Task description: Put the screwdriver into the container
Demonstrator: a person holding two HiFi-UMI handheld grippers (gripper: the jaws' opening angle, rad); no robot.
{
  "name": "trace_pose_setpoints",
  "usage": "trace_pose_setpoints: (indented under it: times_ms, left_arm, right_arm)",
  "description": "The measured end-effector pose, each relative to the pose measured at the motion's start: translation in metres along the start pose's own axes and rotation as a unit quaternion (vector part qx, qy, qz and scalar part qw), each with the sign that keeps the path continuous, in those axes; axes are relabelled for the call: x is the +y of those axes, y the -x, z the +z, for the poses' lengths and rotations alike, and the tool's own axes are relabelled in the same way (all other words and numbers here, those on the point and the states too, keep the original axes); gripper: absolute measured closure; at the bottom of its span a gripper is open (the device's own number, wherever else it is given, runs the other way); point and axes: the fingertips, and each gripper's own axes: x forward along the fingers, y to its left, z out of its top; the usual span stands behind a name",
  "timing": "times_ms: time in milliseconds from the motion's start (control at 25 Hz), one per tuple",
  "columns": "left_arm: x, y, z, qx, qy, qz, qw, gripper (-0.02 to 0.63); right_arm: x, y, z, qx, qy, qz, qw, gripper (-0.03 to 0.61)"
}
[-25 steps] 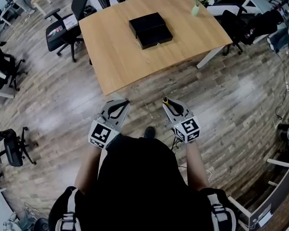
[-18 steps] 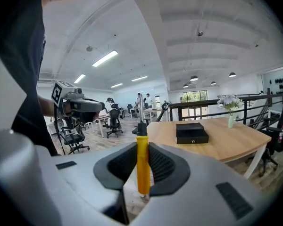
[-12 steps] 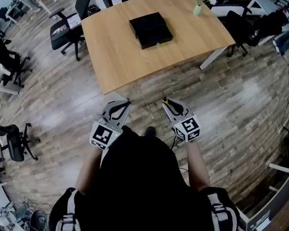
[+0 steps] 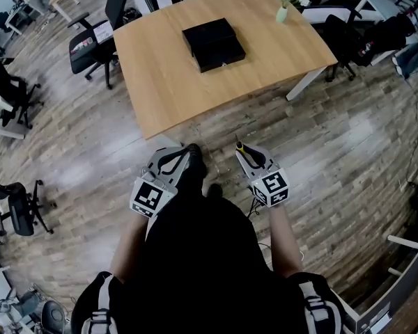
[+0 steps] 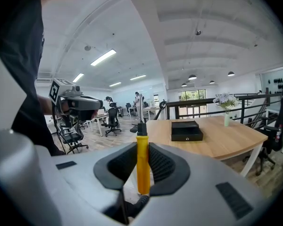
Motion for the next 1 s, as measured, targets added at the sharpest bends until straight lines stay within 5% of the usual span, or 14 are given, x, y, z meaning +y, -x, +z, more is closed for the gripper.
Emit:
trace_pose_setpoints:
  times_ms: [1000]
  left_arm:
    - [0.071,-0.118,0.042,-0.038,0.003,-0.069,0.9969,0.592]
  right_arm:
    - [-0.090,-0.038,0.024,0.017,-0.015,-0.056,0.998,0.494]
